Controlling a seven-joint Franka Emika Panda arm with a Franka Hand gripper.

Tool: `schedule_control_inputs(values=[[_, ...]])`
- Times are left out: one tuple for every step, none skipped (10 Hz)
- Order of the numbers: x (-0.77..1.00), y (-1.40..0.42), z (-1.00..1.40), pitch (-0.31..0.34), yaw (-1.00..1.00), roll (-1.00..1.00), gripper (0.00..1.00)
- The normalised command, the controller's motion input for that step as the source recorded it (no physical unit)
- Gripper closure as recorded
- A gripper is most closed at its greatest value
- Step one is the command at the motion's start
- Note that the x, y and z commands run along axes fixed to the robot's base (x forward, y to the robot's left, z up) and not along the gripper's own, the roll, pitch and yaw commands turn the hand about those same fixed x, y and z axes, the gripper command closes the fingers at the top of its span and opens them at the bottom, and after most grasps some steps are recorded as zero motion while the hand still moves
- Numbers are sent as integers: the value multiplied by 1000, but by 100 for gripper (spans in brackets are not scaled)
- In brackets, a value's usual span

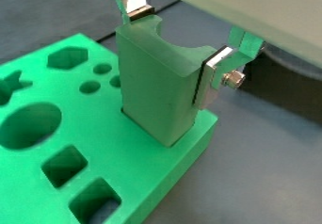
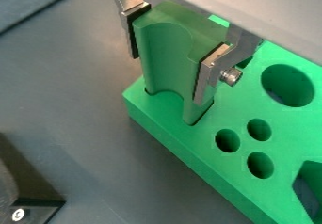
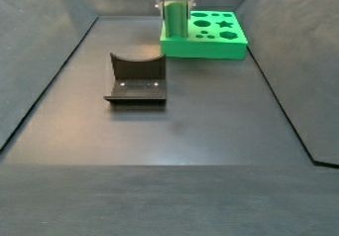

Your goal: Insert the arch object.

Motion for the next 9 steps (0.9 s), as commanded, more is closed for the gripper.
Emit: schedule_control_inputs(values=[[-263, 0, -966, -120, -260, 0, 100], [0, 0, -791, -37, 86, 227, 100], [0, 0, -337, 0, 20, 10, 100], [0, 0, -154, -6, 0, -70, 100], [0, 0, -249, -43, 0, -90, 100], [-129, 0, -677, -179, 0, -161, 100], [-191, 0, -729, -157, 0, -156, 100], [-154, 0, -697, -176, 0, -154, 100], [0, -77, -154, -29, 0, 3, 100]])
